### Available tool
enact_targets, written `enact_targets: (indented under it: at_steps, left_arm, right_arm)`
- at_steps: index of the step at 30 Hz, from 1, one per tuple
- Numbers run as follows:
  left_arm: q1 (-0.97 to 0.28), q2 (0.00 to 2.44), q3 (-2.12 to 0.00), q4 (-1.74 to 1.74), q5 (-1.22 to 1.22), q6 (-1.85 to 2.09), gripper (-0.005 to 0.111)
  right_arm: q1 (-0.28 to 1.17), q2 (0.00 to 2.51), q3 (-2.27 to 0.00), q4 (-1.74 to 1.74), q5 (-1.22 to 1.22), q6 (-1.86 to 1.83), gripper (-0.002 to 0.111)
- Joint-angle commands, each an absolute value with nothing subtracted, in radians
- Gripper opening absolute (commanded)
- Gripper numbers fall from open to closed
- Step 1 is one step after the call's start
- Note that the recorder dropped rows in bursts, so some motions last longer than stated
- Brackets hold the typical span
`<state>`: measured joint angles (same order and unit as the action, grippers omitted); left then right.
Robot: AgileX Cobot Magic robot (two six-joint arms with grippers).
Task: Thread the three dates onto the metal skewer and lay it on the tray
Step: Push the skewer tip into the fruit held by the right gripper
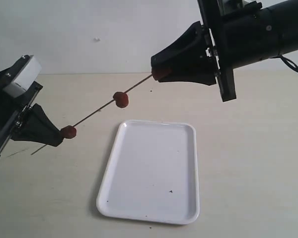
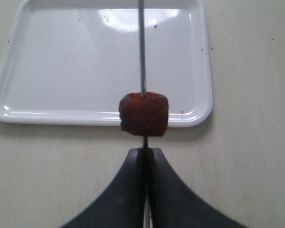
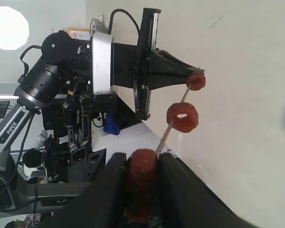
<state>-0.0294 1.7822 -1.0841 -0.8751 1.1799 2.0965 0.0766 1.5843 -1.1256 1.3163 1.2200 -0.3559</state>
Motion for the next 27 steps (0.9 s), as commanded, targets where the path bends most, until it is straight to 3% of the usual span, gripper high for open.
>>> enact_targets:
  at_steps: [1, 27]
  left_arm:
    - [-0.033, 1.774, -1.093, -0.904, 1.178, 2.098, 0.0]
    - [-0.093, 1.774, -1.093, -0.946, 1.189, 2.098, 0.0]
  right_arm:
    - [0.088, 1.583, -1.123, 1.328, 1.221, -0.374, 0.023]
    - [0.088, 1.584, -1.123, 1.332, 1.221, -0.369, 0.023]
